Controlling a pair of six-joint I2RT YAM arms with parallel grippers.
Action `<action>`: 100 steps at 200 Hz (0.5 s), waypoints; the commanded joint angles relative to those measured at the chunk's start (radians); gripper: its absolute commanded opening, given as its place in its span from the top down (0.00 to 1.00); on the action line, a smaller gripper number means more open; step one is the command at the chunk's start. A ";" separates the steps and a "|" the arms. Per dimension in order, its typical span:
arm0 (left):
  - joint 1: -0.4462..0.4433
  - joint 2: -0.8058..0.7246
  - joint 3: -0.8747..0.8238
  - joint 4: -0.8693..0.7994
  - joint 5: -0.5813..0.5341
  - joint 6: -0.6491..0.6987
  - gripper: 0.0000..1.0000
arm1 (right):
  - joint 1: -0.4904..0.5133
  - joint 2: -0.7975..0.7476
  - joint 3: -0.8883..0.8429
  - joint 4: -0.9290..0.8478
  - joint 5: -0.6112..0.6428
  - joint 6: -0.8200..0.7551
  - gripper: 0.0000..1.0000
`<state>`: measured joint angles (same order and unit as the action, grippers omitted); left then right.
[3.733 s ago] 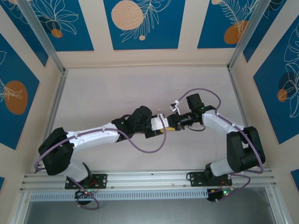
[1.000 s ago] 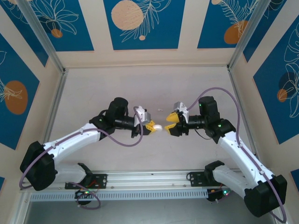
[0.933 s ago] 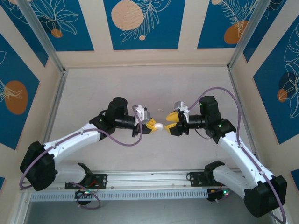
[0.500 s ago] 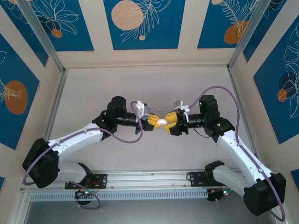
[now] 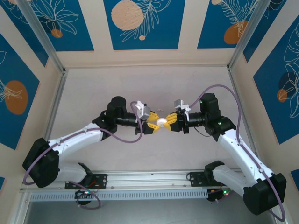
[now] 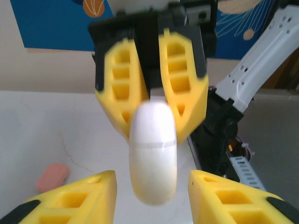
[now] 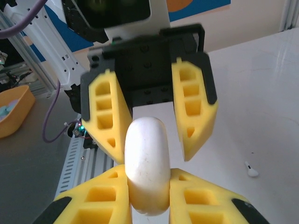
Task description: Insert the wireless bluetooth earbuds into the charging case
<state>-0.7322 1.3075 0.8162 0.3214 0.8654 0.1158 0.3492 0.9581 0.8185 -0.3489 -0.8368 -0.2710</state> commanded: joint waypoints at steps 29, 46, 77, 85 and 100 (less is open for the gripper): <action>0.007 -0.042 0.072 -0.272 -0.011 0.181 0.56 | 0.020 0.019 0.102 -0.196 0.048 -0.169 0.84; 0.008 -0.039 0.075 -0.262 -0.005 0.174 0.56 | 0.039 0.035 0.127 -0.243 0.077 -0.206 0.84; 0.008 -0.027 0.081 -0.239 0.010 0.158 0.57 | 0.073 0.064 0.156 -0.286 0.106 -0.243 0.84; 0.007 -0.024 0.083 -0.233 0.015 0.155 0.57 | 0.079 0.070 0.158 -0.286 0.109 -0.246 0.84; 0.007 -0.019 0.087 -0.231 0.021 0.145 0.59 | 0.086 0.077 0.159 -0.279 0.113 -0.244 0.84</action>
<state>-0.7322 1.2900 0.8669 0.0917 0.8536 0.2497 0.4206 1.0256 0.9485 -0.5819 -0.7387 -0.4732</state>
